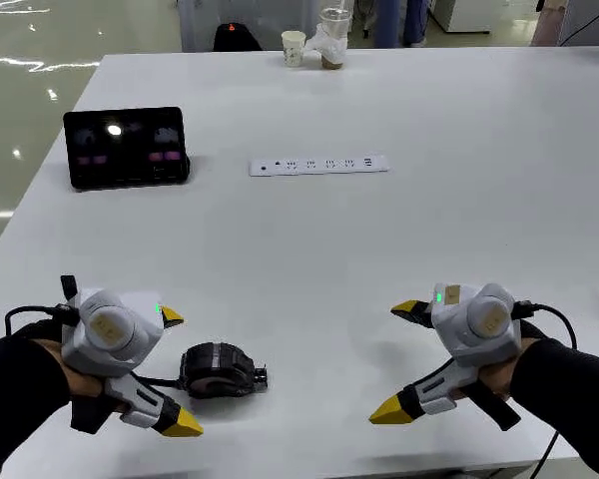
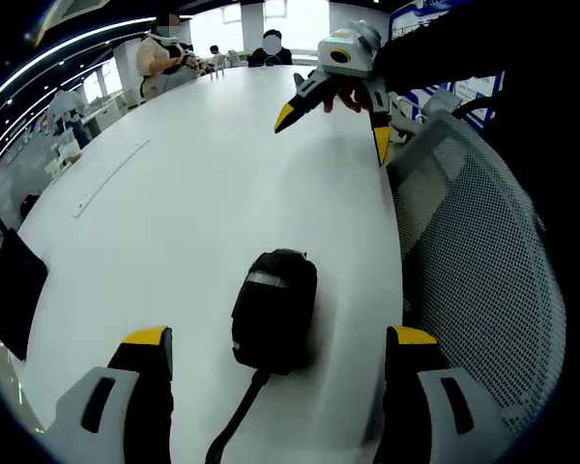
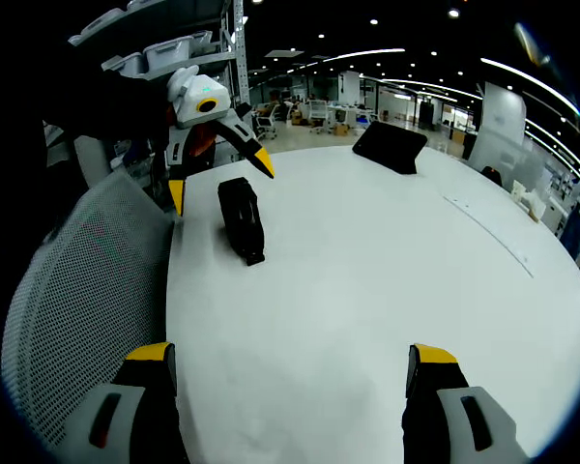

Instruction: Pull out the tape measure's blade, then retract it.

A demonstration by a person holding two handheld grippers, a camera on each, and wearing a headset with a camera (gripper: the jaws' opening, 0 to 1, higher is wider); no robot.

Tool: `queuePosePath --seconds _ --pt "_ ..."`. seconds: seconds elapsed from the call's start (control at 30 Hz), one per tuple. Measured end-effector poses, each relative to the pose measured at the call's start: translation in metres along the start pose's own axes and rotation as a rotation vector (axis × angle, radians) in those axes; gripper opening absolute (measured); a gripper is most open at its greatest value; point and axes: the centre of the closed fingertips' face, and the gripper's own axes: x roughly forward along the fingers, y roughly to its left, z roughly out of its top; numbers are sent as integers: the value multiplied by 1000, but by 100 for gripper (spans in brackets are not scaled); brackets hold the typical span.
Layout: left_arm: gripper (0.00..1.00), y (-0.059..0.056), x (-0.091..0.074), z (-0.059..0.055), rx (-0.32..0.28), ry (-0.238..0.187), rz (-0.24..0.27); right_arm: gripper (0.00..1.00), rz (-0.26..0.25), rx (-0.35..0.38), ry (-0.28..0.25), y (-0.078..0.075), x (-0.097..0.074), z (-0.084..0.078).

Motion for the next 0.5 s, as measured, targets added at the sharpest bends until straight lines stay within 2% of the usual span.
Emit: queuePosePath --seconds 0.1,0.23,0.33,0.4,0.47,0.5 --pt "87 -2 5 5 16 9 -14 99 16 -38 -2 7 3 8" --pt "86 -2 9 11 40 12 -18 99 28 -43 1 10 8 14" --pt "85 -1 12 11 57 19 -18 99 34 -32 21 10 14 13" --pt "83 0 15 10 65 31 -16 99 41 -53 21 13 18 16" --pt "81 7 16 3 96 83 15 99 55 -58 15 15 22 18" --pt "80 7 18 2 115 97 14 99 62 -66 11 15 24 19"
